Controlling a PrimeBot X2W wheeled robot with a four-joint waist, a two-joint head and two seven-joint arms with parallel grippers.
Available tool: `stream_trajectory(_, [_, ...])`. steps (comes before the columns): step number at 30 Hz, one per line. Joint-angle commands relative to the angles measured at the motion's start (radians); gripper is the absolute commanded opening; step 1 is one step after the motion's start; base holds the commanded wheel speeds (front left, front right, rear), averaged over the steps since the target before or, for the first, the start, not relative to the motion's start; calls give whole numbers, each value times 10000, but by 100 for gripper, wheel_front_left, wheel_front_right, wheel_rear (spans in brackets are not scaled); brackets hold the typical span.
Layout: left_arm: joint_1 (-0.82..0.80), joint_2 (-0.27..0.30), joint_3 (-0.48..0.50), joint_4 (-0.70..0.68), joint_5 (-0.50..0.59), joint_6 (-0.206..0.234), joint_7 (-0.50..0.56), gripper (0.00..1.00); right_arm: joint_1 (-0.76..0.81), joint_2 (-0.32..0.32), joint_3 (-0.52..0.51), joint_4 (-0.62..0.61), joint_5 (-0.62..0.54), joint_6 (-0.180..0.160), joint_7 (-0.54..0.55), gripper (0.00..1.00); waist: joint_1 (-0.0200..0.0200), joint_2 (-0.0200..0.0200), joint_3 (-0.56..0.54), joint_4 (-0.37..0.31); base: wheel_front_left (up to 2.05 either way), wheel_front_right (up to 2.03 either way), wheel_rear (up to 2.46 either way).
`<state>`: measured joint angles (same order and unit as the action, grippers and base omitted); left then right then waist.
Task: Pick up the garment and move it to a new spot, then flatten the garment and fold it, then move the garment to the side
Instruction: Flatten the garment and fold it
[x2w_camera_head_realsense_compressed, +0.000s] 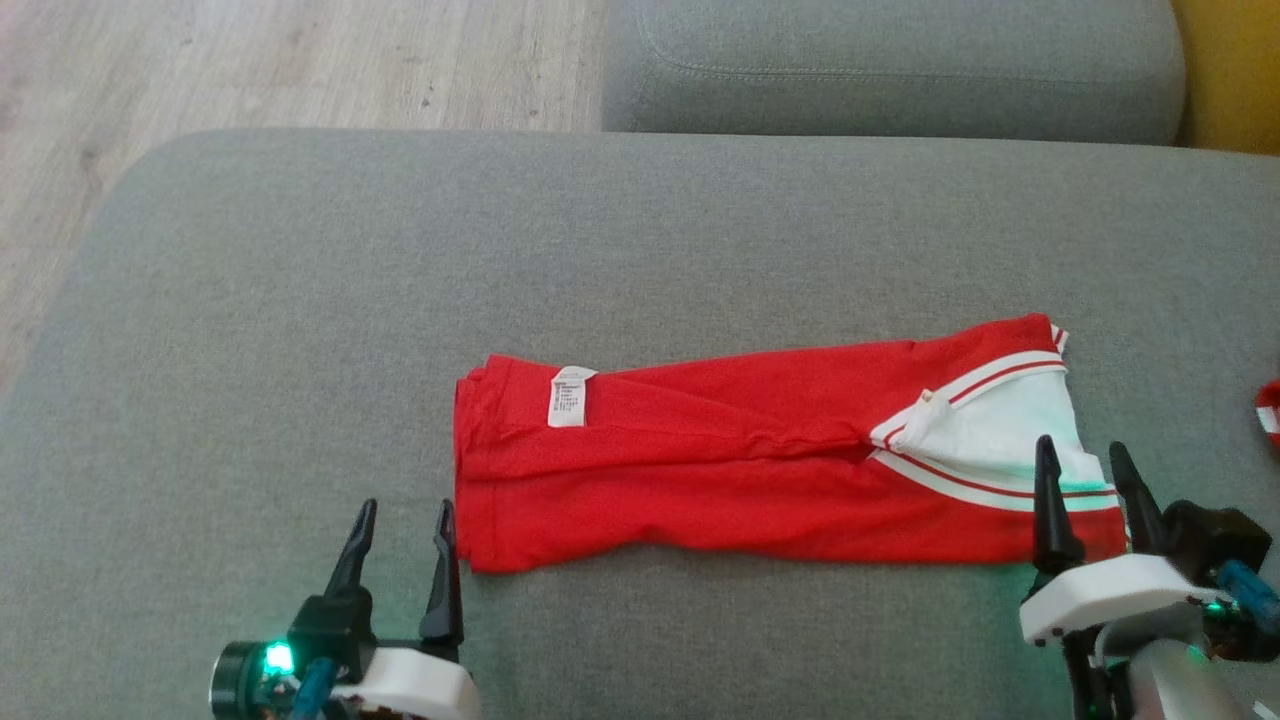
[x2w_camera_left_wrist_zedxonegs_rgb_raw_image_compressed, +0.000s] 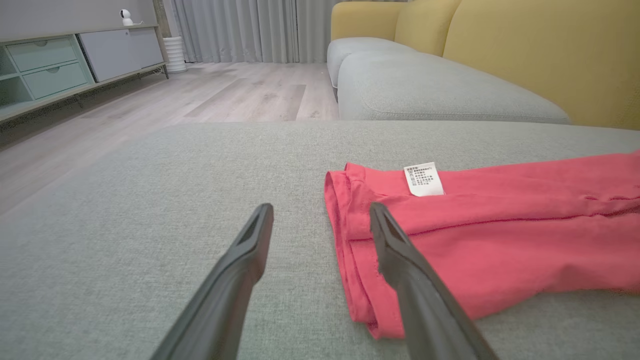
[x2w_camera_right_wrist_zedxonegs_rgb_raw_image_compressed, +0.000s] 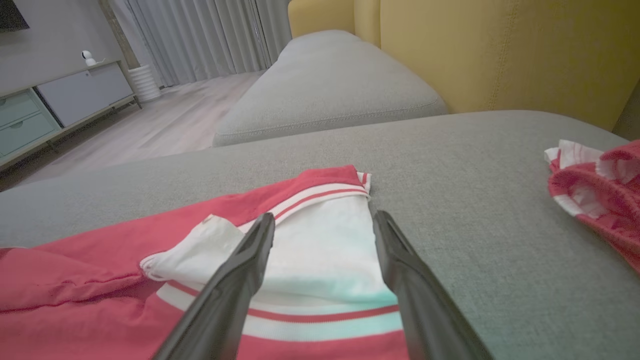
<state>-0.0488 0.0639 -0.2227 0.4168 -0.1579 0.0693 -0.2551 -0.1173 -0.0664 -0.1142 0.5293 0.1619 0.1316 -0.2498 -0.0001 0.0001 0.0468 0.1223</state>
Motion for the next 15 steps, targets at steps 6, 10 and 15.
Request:
stream_trajectory(6, [-475,-120,230,-227,196,-331,-66,100,-1462,-421,89,891,-646,-9,226,100,1,-1,694,97,0,0,0])
stream_trajectory(10, [-719,-132,21,-176,96,-370,-66,100,-2277,-741,-305,1667,-1139,-9,788,100,1,-1,1069,215,0,0,0])
stream_trajectory(15, [-874,-134,-273,-60,-122,-289,-66,100,-2770,-717,-621,2766,-1498,-9,1439,100,1,-1,1266,360,0,0,0])
